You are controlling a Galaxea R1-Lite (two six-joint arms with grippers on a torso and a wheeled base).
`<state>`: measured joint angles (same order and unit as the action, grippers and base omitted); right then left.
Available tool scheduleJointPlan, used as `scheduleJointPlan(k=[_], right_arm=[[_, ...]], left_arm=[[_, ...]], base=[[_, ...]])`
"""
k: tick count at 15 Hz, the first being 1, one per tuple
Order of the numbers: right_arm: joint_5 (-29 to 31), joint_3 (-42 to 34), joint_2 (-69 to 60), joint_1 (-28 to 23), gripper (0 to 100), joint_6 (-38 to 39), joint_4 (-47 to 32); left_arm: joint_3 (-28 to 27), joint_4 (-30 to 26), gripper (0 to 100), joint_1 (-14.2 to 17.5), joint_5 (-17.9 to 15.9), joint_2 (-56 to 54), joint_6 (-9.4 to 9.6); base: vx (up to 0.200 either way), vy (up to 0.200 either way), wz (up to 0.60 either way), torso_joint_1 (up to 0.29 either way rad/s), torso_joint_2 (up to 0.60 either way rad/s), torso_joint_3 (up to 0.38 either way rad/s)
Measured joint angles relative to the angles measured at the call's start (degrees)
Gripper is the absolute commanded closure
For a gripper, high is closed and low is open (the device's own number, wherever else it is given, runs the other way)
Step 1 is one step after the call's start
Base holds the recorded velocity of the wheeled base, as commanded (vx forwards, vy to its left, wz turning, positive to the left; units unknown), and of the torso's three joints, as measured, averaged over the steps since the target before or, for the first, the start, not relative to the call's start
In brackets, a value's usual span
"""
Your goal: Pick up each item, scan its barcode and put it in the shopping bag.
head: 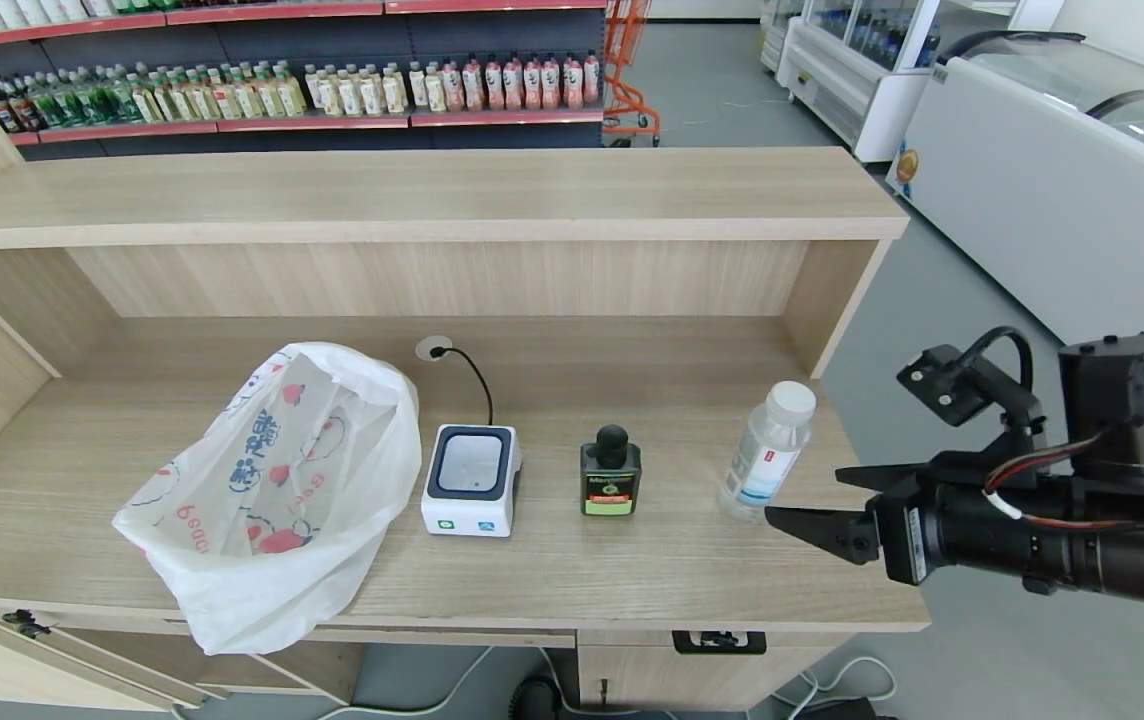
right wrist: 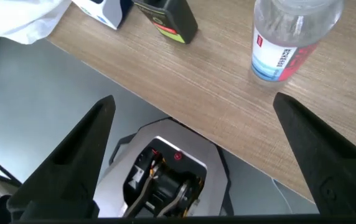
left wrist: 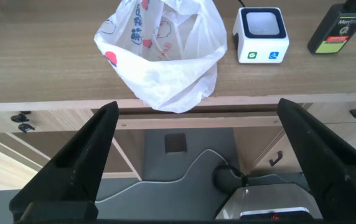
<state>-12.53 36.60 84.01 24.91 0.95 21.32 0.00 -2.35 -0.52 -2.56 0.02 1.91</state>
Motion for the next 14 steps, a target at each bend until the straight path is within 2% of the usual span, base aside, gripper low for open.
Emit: scheduleJointPlan(k=[4,9,12,14], right_arm=[[-0.62,-0.29,6.92,0.23,0,-0.38,8.64],[-1.52,0.02,11.89,1.9,0,-0.85,10.31],[-1.54,0.3,14.9,2.29,0,-1.27,16.55],[-1.65,0.78,16.6,2.44,0,-2.84,17.41]], left_arm=[[0.0,-0.02,0,0.0,0.0,0.0,0.0],[0.0,0.0,0,-0.02,0.02,0.0,0.02],[0.0,0.0,0,0.0,0.02,0.0,0.02],[0.0,0.0,0,0.0,0.02,0.0,0.0]], base=[[0.0,0.0,0.0,0.0,0.0,0.0],[0.0,0.0,0.0,0.0,0.0,0.0],[0.0,0.0,0.0,0.0,0.0,0.0],[0.0,0.0,0.0,0.0,0.0,0.0]])
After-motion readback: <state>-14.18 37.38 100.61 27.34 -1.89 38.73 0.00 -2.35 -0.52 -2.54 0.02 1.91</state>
